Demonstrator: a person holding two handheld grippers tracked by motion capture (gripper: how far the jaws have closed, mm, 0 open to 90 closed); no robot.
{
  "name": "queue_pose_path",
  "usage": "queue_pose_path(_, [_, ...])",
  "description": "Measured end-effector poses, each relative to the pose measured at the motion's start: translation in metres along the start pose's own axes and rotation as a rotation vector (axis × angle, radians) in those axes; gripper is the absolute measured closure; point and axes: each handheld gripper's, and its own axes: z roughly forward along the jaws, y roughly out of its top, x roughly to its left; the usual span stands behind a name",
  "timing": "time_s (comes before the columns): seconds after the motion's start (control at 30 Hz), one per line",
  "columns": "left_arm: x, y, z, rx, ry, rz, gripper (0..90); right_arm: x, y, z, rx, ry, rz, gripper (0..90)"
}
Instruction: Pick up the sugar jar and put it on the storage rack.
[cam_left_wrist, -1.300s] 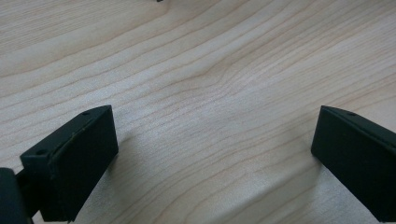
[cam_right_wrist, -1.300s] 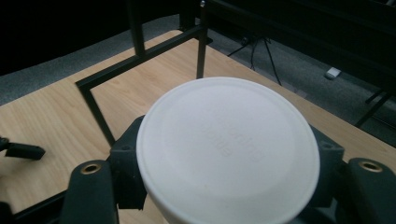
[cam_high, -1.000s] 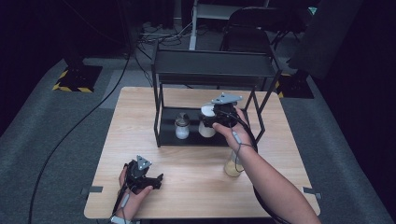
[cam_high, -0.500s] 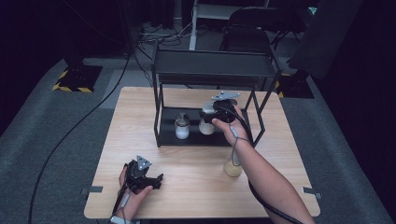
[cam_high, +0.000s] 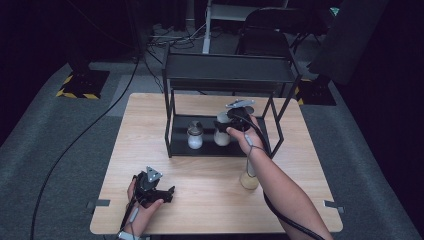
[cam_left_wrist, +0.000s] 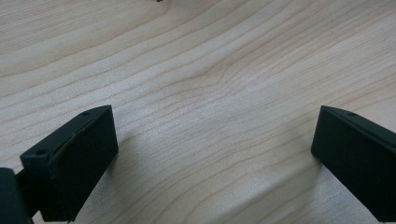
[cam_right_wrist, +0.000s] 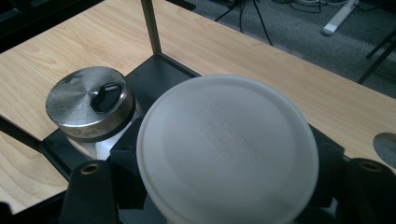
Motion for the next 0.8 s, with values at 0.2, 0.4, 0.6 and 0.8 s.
queue_pose_path(0.2, [0.0,0.0,0.0,0.0,0.0,0.0,0.5,0.001,0.002,0.004,0.019,-0.001,0.01,33.5])
queue_pose_path(0.4, [0.0,0.0,0.0,0.0,0.0,0.0,0.5,0.003,0.005,0.009,0.05,-0.009,0.018,33.5])
queue_pose_path(0.6, [0.0,0.0,0.0,0.0,0.0,0.0,0.5,0.002,0.005,0.01,0.061,-0.007,0.021,33.5])
queue_pose_path(0.8, [0.0,0.0,0.0,0.0,0.0,0.0,0.5,0.002,0.005,0.011,0.07,-0.012,0.027,33.5])
